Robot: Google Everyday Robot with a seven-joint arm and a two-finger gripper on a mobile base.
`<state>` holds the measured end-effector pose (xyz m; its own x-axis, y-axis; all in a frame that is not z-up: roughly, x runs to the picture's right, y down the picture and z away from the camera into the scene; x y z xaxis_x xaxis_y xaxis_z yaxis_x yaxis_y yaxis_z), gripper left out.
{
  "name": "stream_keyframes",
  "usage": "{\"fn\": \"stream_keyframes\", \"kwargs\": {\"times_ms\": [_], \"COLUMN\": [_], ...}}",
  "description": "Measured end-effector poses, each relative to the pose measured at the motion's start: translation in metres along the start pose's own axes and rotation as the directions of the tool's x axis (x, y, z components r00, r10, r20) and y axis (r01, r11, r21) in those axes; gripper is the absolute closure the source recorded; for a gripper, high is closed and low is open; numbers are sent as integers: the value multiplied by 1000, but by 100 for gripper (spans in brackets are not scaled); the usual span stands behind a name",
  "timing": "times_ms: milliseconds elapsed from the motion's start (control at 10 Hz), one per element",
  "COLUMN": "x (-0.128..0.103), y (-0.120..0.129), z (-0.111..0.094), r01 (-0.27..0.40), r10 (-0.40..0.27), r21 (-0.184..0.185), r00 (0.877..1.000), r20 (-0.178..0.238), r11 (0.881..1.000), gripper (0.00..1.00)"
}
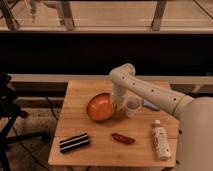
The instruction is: Drag the ceramic bowl in a circle
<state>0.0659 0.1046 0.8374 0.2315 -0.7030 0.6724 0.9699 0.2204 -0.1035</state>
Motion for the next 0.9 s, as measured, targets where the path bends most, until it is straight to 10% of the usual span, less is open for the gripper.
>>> {"fn": "stream_keyframes", "kwargs": {"times_ms": [400,900], "x": [-33,-54], "y": [-39,-94], "z": [10,25], "r01": [165,356], "r10": [-166,-362], "r21": [25,75], "r00": [985,928], "r20": [56,88], "r11": [986,931], "gripper": [98,98]}}
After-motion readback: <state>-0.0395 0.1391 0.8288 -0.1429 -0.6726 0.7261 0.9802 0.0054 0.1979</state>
